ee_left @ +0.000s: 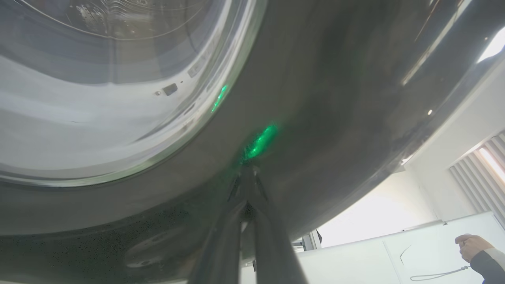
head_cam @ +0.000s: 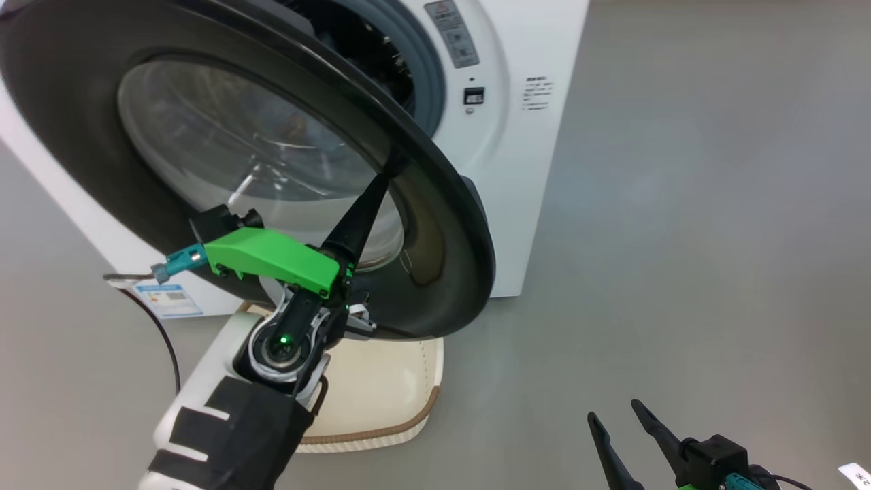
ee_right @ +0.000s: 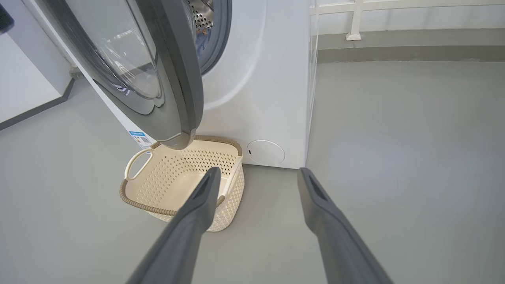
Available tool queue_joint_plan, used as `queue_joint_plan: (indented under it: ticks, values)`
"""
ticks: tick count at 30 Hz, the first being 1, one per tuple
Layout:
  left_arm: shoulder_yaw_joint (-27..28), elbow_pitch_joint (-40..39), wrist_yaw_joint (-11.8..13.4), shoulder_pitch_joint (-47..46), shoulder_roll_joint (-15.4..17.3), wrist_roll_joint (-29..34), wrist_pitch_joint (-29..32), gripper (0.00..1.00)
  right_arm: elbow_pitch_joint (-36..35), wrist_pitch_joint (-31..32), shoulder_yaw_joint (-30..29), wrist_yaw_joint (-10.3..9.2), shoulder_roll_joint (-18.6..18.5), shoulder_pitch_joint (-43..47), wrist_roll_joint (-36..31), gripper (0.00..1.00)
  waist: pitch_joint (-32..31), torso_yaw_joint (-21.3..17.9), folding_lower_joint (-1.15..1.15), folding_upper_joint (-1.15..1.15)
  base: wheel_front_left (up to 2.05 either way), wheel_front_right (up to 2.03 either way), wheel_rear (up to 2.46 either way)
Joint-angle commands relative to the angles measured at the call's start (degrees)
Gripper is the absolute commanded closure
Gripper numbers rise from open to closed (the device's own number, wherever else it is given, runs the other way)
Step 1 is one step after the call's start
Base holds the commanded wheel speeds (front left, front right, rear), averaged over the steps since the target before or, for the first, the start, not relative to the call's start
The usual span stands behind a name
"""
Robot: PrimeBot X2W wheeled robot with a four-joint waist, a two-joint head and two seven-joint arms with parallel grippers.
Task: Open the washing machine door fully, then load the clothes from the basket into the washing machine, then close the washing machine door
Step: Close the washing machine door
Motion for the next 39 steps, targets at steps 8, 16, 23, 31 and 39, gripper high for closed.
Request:
queue_joint_plan:
  ticks: [8,16,23,31,39]
  values:
    - [0.61,1.08,-0.57,-4.08,0.38,-0.73,-2.13,1.00,-1.00,-0.34,0.83,0.09,0.36,-1.91,0.38,0.00,-0.77,-2.01,0.00,0.00,0.00,0.00,0.00]
    - [-1.33,1.00,-0.58,-2.00,2.09,6.89,-6.18,1.00,-1.49,-0.34,-0.39,0.09,0.48,-1.95,0.30,0.00,-0.98,-0.88,0.00,0.00,0.00,0.00,0.00]
    - [-3.46,-3.03,-0.34,4.28,6.14,16.57,-14.33,0.21,-2.36,-0.34,-2.92,0.09,0.52,-1.19,0.21,0.00,-0.91,0.05,0.00,0.00,0.00,0.00,0.00]
    - [3.38,-13.27,10.63,17.72,9.82,44.57,-17.37,0.00,-4.10,-0.34,-6.53,0.09,0.56,-0.76,-0.21,0.00,-0.73,0.77,0.00,0.00,0.00,0.00,0.00]
    - [10.72,-19.30,14.17,34.56,6.49,69.48,-17.40,0.00,-4.58,-0.34,-8.15,0.09,0.59,-0.49,-0.64,0.00,-1.72,0.91,0.00,0.00,0.00,0.00,0.00]
